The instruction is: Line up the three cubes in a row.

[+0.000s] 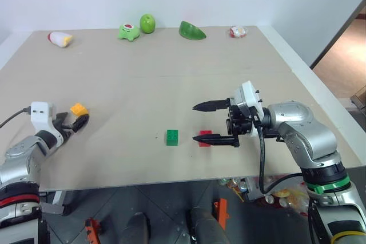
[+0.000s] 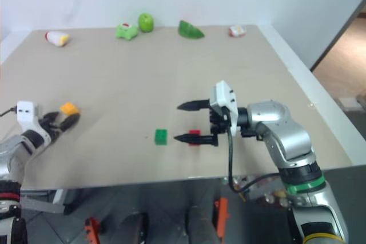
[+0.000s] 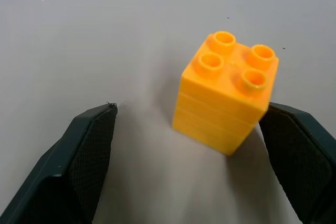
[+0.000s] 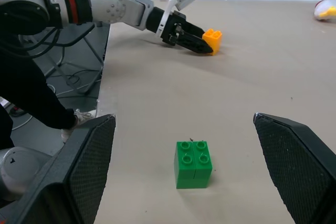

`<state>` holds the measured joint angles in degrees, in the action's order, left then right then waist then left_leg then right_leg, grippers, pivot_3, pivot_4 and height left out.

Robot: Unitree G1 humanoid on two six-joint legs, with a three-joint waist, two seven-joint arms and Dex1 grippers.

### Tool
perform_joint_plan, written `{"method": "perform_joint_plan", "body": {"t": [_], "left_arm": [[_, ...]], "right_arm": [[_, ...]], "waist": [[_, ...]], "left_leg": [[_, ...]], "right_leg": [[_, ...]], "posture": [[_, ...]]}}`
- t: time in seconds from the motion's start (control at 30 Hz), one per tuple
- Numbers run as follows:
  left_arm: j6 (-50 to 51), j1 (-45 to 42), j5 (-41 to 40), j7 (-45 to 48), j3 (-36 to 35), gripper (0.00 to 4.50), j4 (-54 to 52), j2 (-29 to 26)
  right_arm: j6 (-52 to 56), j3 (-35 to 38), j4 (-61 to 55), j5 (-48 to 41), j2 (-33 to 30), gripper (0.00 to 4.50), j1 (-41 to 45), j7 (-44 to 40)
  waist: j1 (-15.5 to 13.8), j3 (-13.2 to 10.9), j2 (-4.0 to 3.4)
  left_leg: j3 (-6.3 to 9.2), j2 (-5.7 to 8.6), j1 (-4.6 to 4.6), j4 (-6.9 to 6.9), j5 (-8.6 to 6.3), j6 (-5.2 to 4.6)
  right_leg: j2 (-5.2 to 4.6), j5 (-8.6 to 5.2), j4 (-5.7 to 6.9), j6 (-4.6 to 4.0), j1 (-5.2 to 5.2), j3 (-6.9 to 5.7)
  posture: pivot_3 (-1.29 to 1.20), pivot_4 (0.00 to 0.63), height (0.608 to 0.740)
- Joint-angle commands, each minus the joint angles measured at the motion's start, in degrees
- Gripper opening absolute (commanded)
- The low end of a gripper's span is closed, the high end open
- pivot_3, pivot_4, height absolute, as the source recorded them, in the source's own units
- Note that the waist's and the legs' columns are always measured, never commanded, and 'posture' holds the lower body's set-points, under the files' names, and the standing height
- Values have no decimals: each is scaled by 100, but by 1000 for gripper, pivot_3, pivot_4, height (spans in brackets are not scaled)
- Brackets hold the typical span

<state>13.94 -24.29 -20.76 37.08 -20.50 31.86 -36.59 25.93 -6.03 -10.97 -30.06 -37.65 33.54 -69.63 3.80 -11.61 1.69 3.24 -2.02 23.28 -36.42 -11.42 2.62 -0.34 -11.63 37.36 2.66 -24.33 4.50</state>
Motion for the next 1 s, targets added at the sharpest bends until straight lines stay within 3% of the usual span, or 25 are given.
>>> {"method": "perform_joint_plan", "body": {"t": [0.03,0.23,0.27,0.47,0.53,0.87,1.0], "left_arm": [[-248,-408,105,123,60,4291,335,-108],[-401,-620,157,320,168,4291,570,-57],[-411,-612,155,337,173,3781,562,-56],[-303,-349,74,494,79,1776,375,-140],[-299,-285,61,514,33,1387,356,-186],[-436,151,244,767,426,1392,-487,-196],[-637,767,112,1933,1217,1392,-2230,-250]], "right_arm": [[-64,115,-82,-16,-3,4368,93,36],[-22,171,-182,-30,-49,4368,6,119],[-16,177,-196,-32,-60,4368,-6,134],[32,225,-273,-94,-114,4368,-76,178],[25,215,-257,-89,-110,4368,-74,178],[-73,105,-29,-9,3,4368,126,102],[-76,243,120,-30,-91,4368,182,73]], "waist": [[-3,0,0],[-10,0,1],[-10,0,1],[-14,0,1],[-14,0,1],[-14,0,0],[-29,0,0]], "left_leg": [[0,0,1,0,0,0],[0,-2,3,6,-1,2],[0,-3,3,9,-1,2],[1,-2,3,10,-1,2],[1,-2,2,10,-1,1],[1,-4,3,10,-1,2],[0,-3,7,10,-2,2]], "right_leg": [[0,2,0,4,0,0],[0,1,-1,11,-4,0],[1,0,-1,11,-5,0],[0,-1,-1,11,-5,0],[0,-1,-1,10,-5,0],[1,-1,-1,10,-5,0],[-3,-4,-6,6,-5,0]], "posture": [[0,150,733],[0,150,733],[0,150,733],[0,150,733],[0,150,733],[0,150,733],[0,150,733]]}}
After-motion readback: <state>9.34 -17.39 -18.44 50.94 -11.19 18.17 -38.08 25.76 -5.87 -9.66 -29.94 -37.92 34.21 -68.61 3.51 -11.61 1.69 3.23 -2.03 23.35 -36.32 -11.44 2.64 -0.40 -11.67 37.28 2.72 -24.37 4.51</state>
